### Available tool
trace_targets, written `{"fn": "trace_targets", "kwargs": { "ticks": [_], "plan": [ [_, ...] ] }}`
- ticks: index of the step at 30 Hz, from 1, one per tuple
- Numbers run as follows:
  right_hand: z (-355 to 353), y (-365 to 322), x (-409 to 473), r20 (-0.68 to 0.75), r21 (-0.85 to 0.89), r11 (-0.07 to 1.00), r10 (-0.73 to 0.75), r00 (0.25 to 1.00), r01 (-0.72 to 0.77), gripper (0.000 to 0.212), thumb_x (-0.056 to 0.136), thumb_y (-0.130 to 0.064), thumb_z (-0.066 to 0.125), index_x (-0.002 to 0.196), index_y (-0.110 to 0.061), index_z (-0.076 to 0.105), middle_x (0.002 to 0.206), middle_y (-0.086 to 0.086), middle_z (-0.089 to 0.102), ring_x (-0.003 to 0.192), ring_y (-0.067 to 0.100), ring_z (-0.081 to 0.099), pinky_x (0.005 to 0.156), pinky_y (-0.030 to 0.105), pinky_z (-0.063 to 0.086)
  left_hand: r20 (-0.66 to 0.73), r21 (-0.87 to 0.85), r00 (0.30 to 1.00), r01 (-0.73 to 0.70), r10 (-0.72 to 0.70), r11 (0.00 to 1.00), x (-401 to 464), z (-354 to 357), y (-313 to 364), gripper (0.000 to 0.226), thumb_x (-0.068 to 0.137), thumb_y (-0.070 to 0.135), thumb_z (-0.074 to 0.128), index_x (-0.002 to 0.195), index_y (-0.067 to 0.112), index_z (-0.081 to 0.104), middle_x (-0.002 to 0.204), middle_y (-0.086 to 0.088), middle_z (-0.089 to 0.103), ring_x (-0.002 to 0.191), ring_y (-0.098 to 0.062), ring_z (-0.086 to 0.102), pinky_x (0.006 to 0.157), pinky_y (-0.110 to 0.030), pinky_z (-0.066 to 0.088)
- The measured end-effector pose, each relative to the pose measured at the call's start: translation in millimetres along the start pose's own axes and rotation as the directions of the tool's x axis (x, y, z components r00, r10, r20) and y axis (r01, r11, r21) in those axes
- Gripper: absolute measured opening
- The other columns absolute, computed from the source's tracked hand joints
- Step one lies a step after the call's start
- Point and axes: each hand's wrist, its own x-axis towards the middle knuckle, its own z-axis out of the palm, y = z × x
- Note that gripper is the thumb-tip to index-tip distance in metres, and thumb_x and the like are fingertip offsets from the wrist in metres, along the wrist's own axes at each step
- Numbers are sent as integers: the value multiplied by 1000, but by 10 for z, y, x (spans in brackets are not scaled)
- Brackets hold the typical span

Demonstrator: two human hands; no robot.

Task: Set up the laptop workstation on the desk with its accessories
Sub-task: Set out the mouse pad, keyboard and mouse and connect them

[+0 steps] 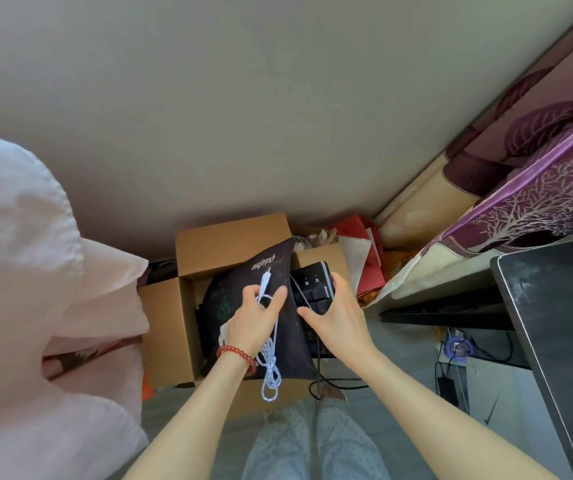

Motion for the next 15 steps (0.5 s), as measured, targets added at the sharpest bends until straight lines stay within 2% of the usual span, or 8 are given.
{"fn": "trace_targets", "kwargs": {
  "ticks": [1, 3, 7, 10, 12, 15],
  "plan": [
    [-124, -252, -146, -19, 9, 1000, -20, 1000, 20, 62, 78, -34, 69, 130, -25, 37, 127, -5, 46, 113, 16, 51, 90, 35, 47, 31, -26, 999, -14, 14, 1000, -122, -219, 140, 50, 82, 67, 41, 106, 25, 28, 64, 3, 48, 57, -17, 49, 54, -30, 38],
    [-225, -303, -188, 30, 60, 998, -27, 999, 25, 51, 81, -31, 66, 126, -26, 42, 121, -4, 49, 112, 14, 50, 89, 30, 44, 39, 13, 999, -16, 16, 1000, -168, -236, 248, 65, 74, 75, 42, 109, 23, 24, 72, 1, 53, 65, -20, 56, 57, -31, 41],
    [-266, -268, -176, 84, 47, 995, -92, 992, 88, 44, 91, -26, 54, 132, -22, 39, 126, -2, 48, 119, 13, 45, 93, 25, 37, 3, 74, 999, 46, -46, 996, -166, -179, 346, 84, 68, 82, 39, 124, 22, 21, 78, 3, 56, 77, -24, 61, 67, -33, 46],
    [-211, -275, -192, 98, -4, 995, -96, 991, 97, 43, 94, -29, 48, 135, -21, 34, 129, -1, 45, 118, 15, 45, 93, 28, 38, 8, 102, 994, 108, -110, 989, -143, -181, 371, 95, 69, 83, 37, 139, 24, 12, 103, -6, 63, 94, -29, 62, 78, -36, 49],
    [-181, -273, -192, 102, -27, 997, -74, 992, 77, 43, 95, -31, 45, 135, -20, 33, 129, 0, 46, 116, 18, 48, 93, 33, 41, 22, 125, 992, 122, -125, 985, -93, -201, 355, 85, 78, 74, 39, 138, 18, 18, 108, -10, 62, 95, -30, 61, 76, -35, 48],
    [-186, -256, -212, 116, -20, 999, -42, 992, 45, 43, 96, -30, 43, 134, -16, 30, 127, 2, 47, 116, 20, 49, 95, 36, 42, -2, 205, 999, 50, -50, 978, -59, -220, 326, 52, 91, 45, 40, 124, 6, 36, 96, -12, 64, 82, -30, 63, 64, -33, 47]
  ]
}}
